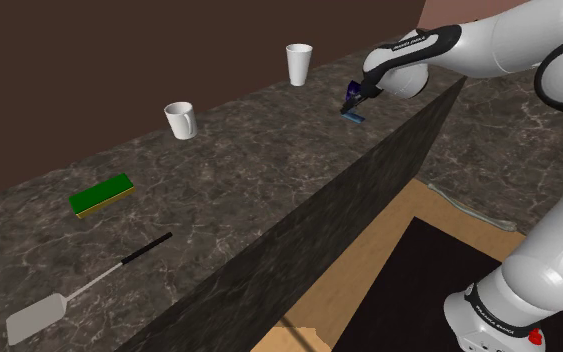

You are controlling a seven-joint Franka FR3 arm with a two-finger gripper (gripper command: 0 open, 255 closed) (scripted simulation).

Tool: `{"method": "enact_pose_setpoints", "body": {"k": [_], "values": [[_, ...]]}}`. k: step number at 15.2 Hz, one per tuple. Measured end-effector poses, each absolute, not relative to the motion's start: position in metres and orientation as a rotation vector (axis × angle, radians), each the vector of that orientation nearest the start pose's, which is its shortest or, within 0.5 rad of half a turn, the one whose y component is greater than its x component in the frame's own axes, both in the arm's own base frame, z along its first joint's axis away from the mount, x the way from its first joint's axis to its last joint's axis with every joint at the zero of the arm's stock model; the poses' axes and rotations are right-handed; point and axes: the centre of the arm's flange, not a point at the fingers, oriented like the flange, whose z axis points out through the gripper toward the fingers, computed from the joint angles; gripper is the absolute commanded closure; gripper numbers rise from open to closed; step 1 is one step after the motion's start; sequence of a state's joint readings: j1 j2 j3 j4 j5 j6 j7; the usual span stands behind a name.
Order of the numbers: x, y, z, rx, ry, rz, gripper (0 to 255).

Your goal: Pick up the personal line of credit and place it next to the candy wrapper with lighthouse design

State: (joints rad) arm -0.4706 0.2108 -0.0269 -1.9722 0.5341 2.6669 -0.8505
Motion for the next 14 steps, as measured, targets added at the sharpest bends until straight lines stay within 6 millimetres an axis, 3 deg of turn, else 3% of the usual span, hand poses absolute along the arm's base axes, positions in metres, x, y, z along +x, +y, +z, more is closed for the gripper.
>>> {"method": "enact_pose_setpoints", "body": {"k": [4, 8, 14], "values": [[0.546, -0.314, 0.419, -3.029, 0.096, -0.909, 0], [0.527, -0.312, 0.452, -3.029, 0.097, -0.912, 0], [0.523, -0.313, 0.456, -3.029, 0.096, -0.910, 0]]}}
